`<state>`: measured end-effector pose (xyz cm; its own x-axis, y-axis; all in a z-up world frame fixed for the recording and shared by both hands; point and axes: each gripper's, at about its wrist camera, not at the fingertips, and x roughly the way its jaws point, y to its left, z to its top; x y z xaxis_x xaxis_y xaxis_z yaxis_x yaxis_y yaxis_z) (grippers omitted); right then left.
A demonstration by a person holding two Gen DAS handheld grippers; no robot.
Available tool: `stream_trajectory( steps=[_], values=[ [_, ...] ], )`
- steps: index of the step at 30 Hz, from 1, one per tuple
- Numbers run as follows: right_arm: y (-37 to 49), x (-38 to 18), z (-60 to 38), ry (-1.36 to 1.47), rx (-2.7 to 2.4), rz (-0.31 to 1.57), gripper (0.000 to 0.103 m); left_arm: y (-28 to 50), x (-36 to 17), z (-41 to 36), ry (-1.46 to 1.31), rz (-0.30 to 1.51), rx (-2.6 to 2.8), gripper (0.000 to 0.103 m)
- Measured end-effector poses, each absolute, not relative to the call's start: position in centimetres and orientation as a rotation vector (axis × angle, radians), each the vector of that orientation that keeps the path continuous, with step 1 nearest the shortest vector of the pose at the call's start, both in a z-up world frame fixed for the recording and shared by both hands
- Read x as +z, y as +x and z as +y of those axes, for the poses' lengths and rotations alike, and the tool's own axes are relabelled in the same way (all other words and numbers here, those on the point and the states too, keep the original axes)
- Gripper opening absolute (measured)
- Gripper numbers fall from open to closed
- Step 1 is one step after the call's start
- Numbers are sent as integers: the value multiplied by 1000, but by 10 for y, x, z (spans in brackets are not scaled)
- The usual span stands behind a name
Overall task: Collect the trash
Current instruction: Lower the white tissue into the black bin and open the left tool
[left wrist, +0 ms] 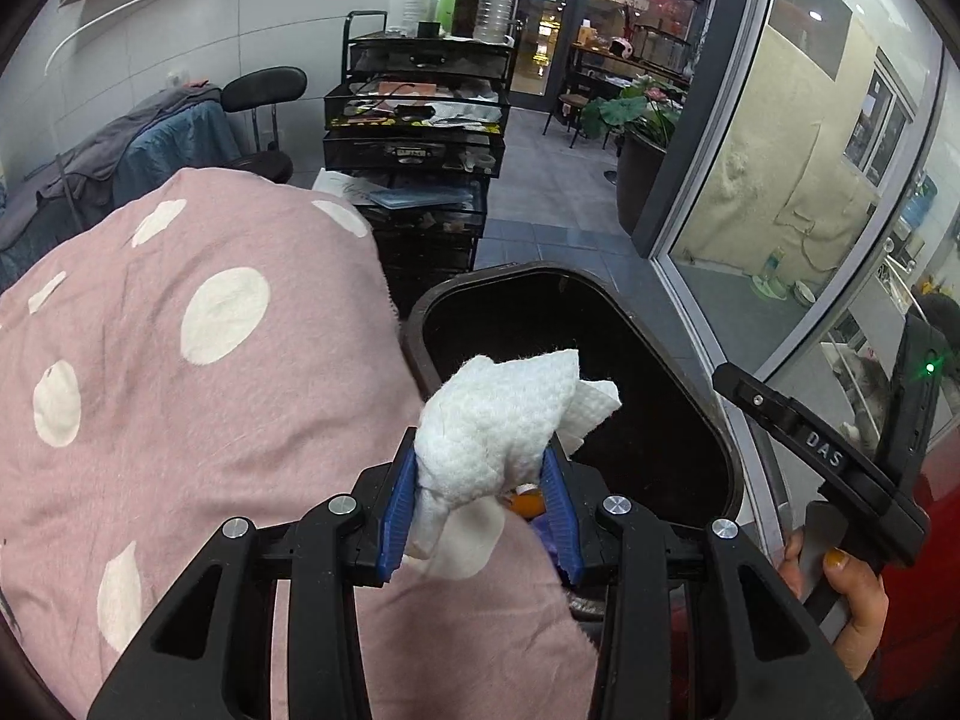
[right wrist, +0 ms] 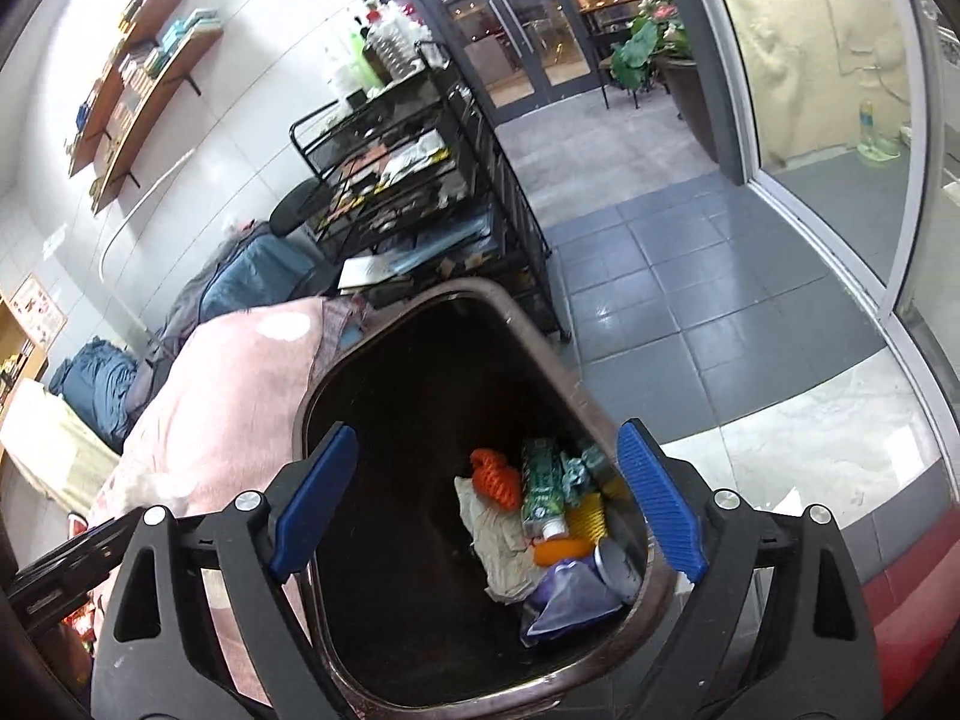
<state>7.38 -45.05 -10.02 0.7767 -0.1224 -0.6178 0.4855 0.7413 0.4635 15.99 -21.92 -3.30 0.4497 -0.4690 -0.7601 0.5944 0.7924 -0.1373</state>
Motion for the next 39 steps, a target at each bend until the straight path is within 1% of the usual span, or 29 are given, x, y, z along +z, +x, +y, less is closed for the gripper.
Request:
stream_trajectory(
  steps=[12,14,15,17,18,19,21,28,39],
  values=[
    [58,-85,-467,646,-393,552,88,184,-56,-270,224,958,-658,39],
    [55,-83,-469,646,-399,544,88,185,-60,-275,241,969,-661,41],
    [54,-82,-471,643,-400,541,88,185,-62,-278,261,970,-656,44],
    [54,-80,-471,638,-403,541,88,185,-66,-283,301,961,-628,60],
    [52,-79,-472,637,-409,534,90,184,-66,-285,314,950,-614,71],
    [51,-78,-473,636,-416,528,92,182,-65,-286,318,938,-611,77],
    [50,-76,-474,624,-435,516,94,179,-64,-286,327,920,-614,82],
    [50,-75,-477,620,-446,523,96,170,-53,-283,337,848,-622,91],
    [56,-70,-454,535,-427,522,97,143,-13,-240,238,690,-586,97]
  ],
)
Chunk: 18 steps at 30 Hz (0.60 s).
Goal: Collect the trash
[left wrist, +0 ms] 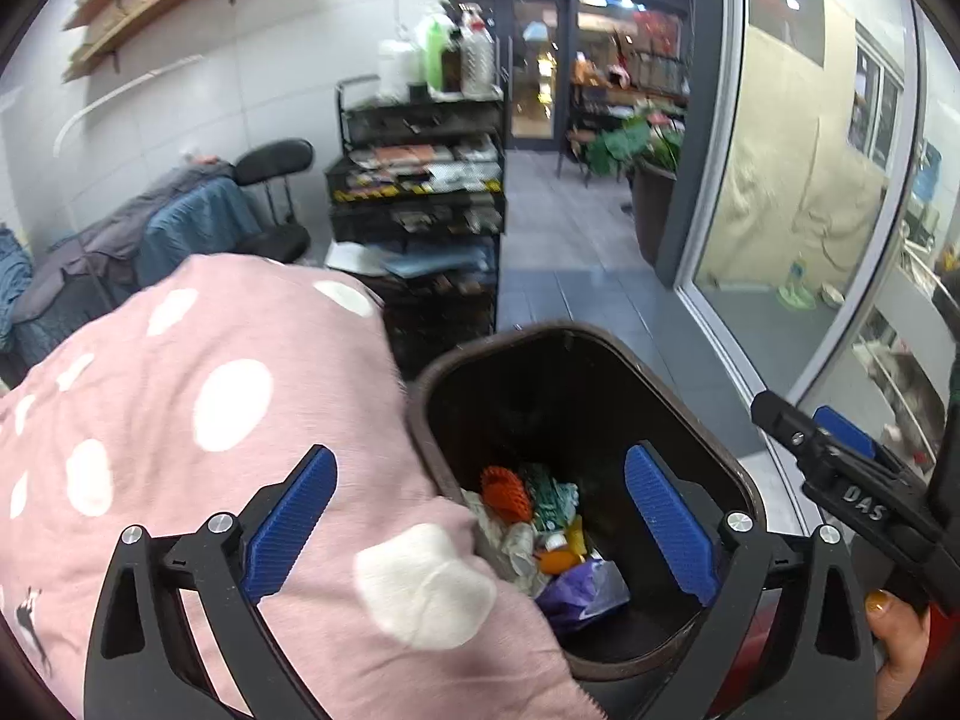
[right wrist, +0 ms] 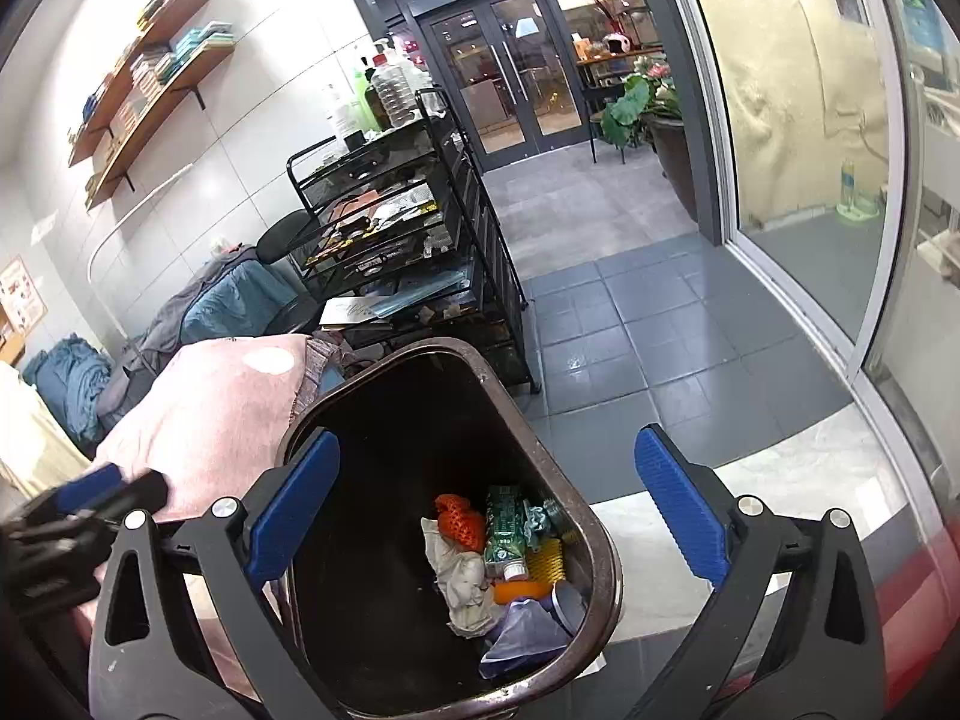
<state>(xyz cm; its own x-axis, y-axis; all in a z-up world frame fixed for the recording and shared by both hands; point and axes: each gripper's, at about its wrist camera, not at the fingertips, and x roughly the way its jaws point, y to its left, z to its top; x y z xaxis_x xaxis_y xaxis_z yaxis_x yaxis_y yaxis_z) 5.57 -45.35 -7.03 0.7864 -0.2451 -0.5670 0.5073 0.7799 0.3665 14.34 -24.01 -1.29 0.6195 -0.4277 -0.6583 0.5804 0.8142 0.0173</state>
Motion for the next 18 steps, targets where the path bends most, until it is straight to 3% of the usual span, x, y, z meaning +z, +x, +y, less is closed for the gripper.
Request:
stream_trajectory(
  steps=[18],
  values=[
    [51,-43,-345,338,-190,389,97,90,7,-124,100,447,-346,98]
  ],
)
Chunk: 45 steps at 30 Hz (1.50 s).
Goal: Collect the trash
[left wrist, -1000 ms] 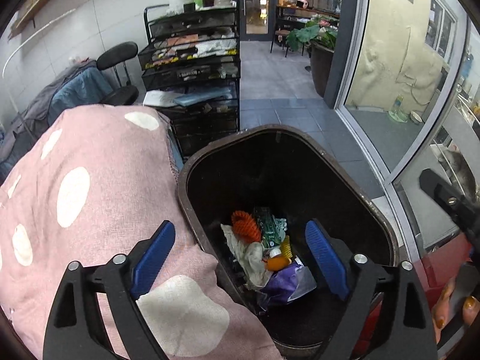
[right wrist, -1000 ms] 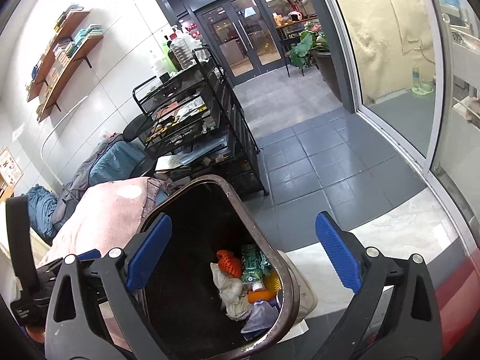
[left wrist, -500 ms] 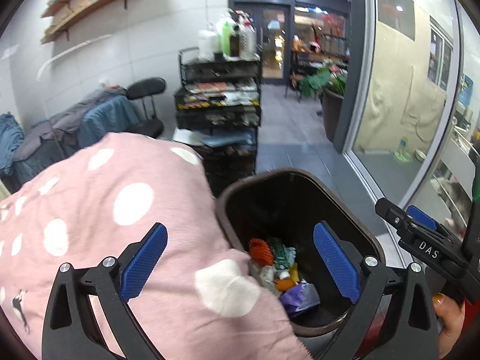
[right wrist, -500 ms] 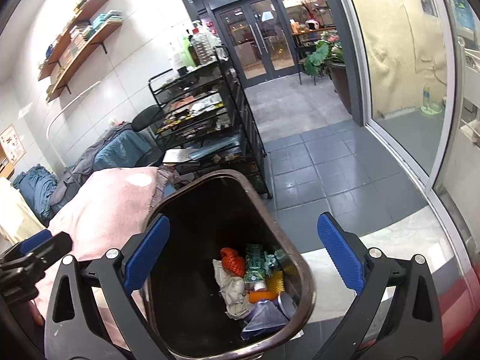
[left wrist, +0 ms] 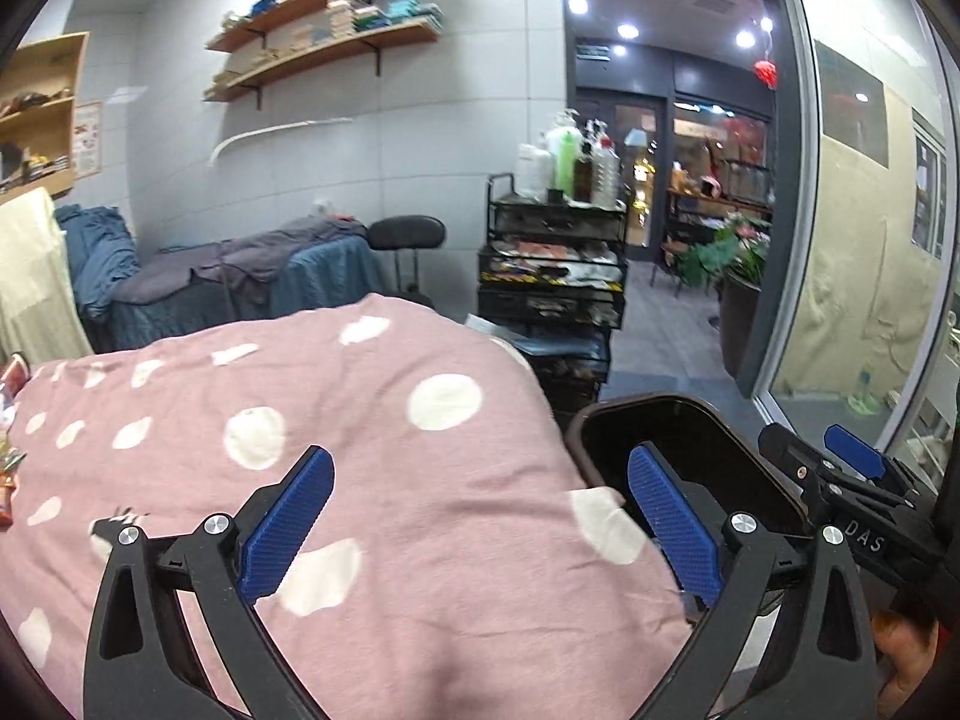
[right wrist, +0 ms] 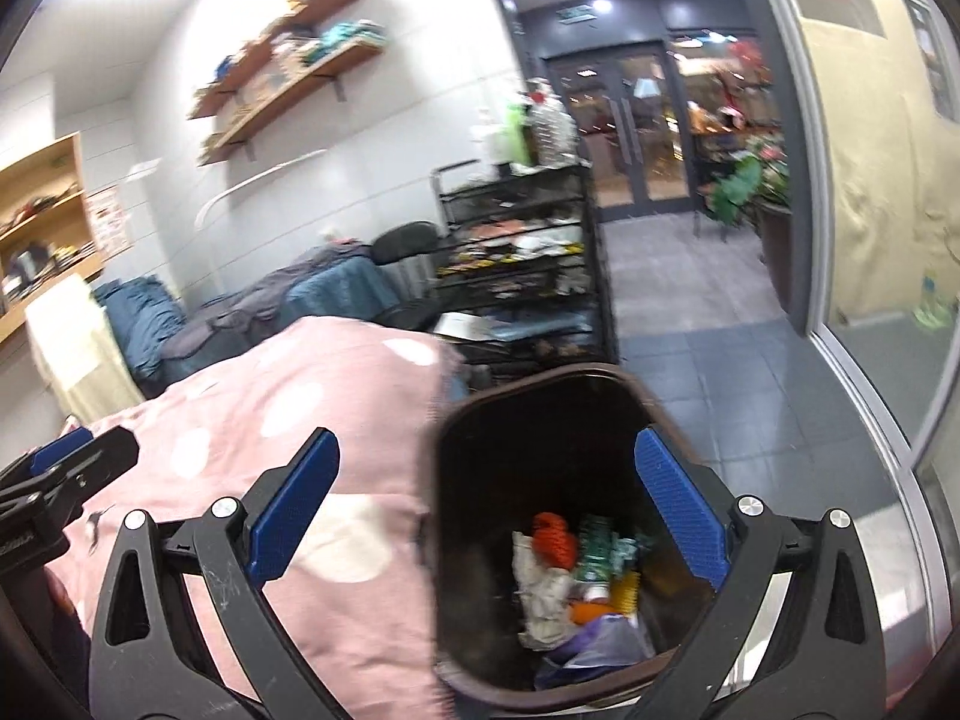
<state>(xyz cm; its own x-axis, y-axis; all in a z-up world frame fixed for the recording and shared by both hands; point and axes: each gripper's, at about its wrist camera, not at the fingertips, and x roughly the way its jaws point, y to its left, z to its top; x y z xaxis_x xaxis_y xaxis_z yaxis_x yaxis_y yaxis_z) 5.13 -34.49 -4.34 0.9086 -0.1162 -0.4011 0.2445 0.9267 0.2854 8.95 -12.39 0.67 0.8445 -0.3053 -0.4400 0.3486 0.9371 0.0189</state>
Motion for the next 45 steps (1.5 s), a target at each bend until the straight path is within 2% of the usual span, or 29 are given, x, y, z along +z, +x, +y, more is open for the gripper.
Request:
stream_trajectory(
  steps=[18,45],
  values=[
    [26,-20,-238,188,-22,289,97,41,14,-23,-20,363,-95,98],
    [9,-7,-222,197,51,259,98,24,12,-2,-55,306,-47,98]
  ],
)
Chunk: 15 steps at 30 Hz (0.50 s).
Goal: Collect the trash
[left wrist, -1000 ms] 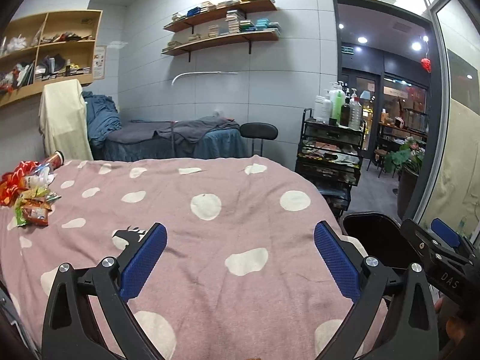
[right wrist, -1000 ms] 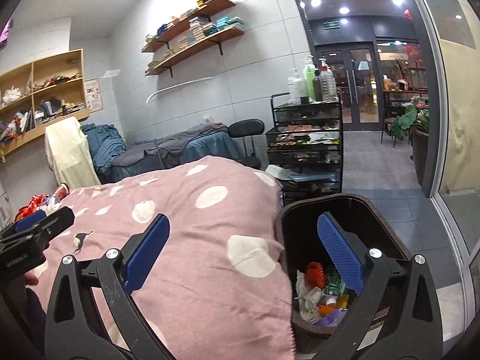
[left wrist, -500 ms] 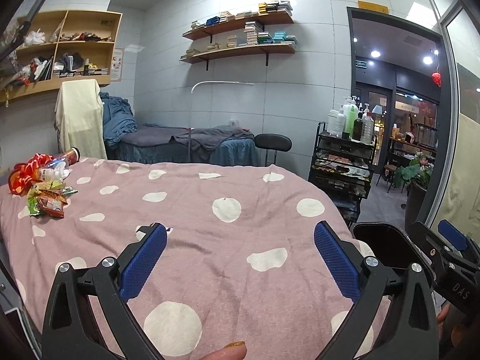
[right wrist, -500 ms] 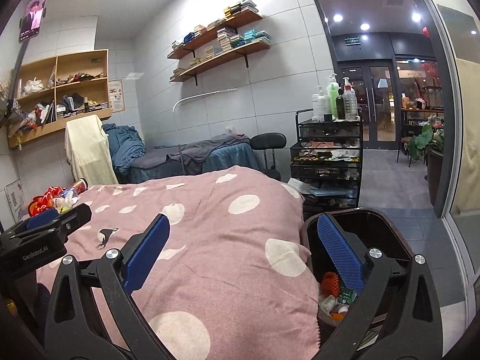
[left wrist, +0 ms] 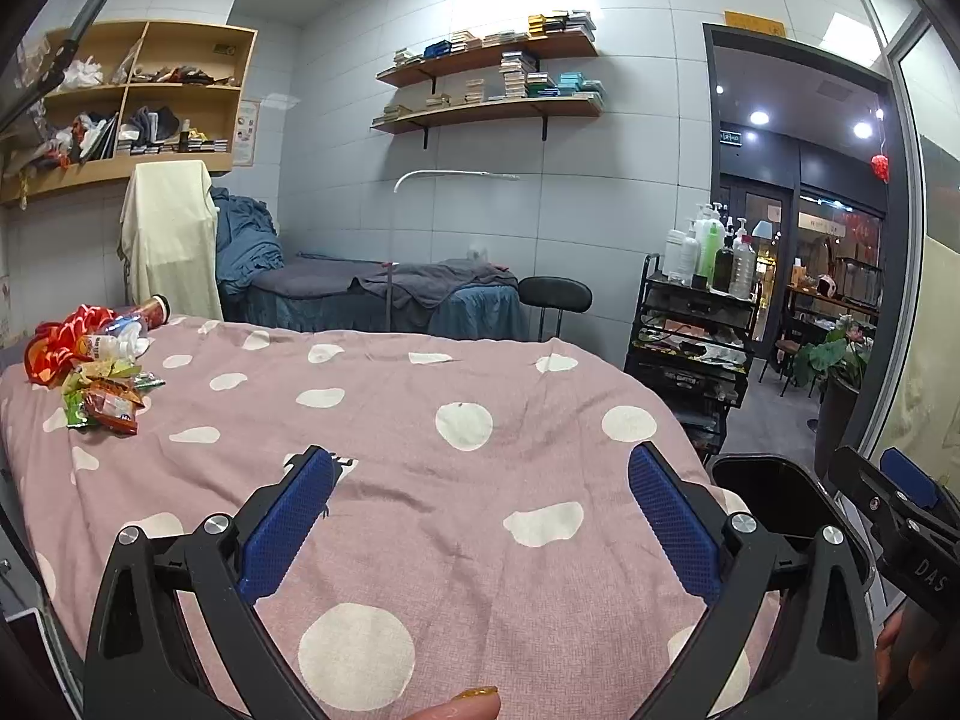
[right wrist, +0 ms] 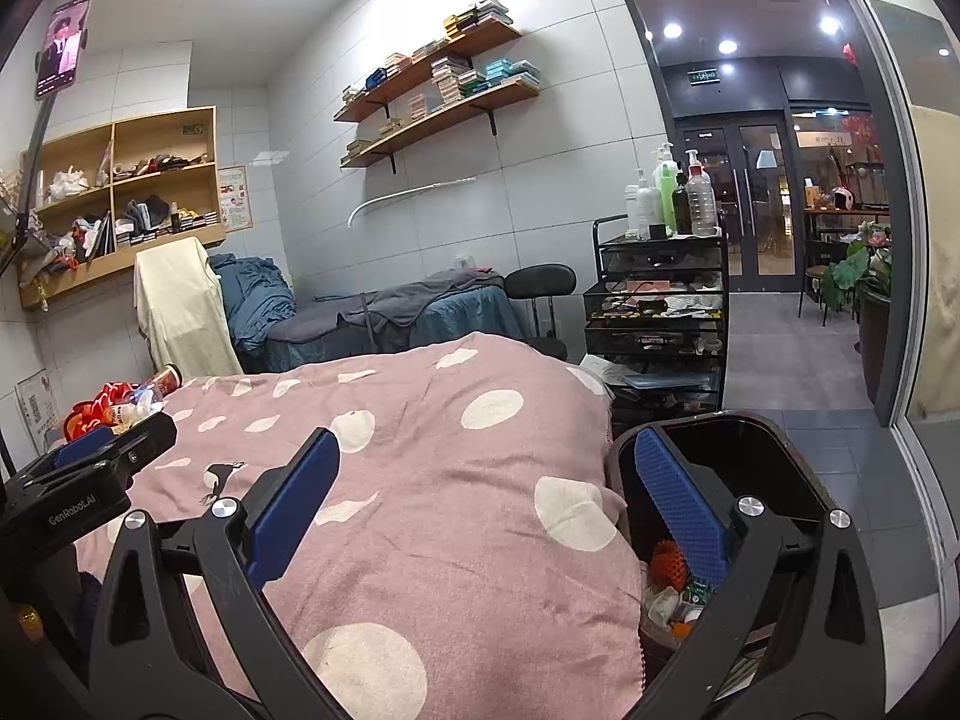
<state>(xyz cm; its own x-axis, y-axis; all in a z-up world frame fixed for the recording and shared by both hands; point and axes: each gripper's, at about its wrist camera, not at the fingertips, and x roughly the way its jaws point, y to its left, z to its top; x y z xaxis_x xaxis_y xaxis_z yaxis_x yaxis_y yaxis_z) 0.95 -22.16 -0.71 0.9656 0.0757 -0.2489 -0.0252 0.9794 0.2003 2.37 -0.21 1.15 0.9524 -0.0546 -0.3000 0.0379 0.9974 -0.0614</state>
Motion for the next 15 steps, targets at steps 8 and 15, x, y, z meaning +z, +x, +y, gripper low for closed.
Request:
stream_trajectory(
  steps=[8,15],
  values=[
    [9,-7,-223,204,53,258,98,24,12,-3,-52,302,-50,98],
    [10,-7,-223,207,51,260,98,26,11,-3,-57,305,-57,98]
  ],
)
